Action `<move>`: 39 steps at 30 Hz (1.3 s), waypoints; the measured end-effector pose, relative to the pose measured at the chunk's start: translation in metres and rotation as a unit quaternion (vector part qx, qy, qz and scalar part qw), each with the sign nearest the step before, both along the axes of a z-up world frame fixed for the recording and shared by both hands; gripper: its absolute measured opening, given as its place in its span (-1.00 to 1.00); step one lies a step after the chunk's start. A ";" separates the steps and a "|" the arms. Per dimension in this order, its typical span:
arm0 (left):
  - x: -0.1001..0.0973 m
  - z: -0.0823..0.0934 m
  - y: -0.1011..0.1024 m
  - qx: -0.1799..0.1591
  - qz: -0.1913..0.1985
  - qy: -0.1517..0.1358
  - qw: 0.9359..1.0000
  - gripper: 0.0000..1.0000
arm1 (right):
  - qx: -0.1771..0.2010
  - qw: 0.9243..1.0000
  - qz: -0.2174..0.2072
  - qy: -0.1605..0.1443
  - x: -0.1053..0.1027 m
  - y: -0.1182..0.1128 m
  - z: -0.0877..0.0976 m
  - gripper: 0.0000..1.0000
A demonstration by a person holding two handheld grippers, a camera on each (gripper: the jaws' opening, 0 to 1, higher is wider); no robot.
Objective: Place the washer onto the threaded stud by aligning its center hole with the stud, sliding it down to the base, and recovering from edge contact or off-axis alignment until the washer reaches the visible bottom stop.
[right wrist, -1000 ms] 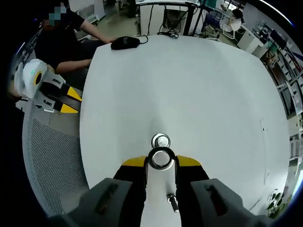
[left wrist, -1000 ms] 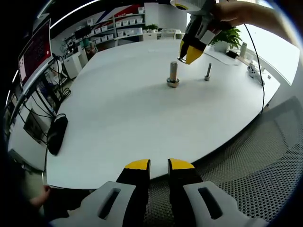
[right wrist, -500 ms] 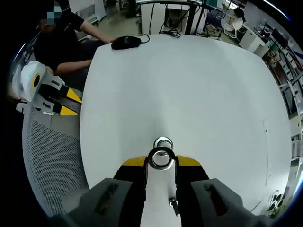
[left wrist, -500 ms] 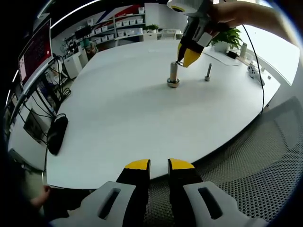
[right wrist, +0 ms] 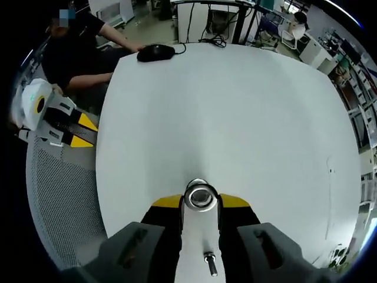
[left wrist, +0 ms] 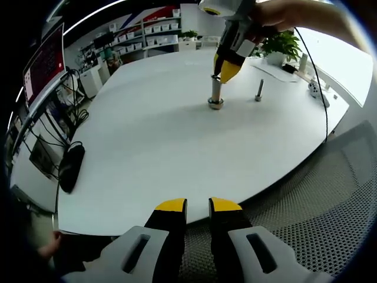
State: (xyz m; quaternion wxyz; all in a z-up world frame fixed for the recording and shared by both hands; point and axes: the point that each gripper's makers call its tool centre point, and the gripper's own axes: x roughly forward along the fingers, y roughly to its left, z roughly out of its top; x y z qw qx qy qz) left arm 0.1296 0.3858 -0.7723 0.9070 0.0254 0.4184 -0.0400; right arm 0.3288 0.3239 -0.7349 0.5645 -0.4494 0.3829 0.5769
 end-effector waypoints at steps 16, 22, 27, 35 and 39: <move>0.000 -0.001 0.001 0.000 0.001 0.000 1.000 -0.75 | -0.053 0.998 0.032 0.004 0.001 0.003 -0.027 -0.54; 0.001 -0.002 0.001 0.000 0.001 0.000 1.000 -0.75 | -0.066 0.997 0.034 0.010 0.000 0.002 -0.041 -0.54; 0.001 -0.003 0.001 0.000 0.001 0.000 1.000 -0.75 | -0.074 0.997 0.033 0.015 0.000 0.002 -0.051 -0.54; 0.001 -0.003 0.001 0.000 0.001 0.000 1.000 -0.75 | -0.073 0.996 0.055 0.012 -0.002 -0.002 -0.052 -0.48; 0.001 -0.003 0.000 0.000 0.000 -0.001 1.000 -0.75 | -0.065 0.997 0.040 0.003 -0.005 -0.008 -0.042 -0.37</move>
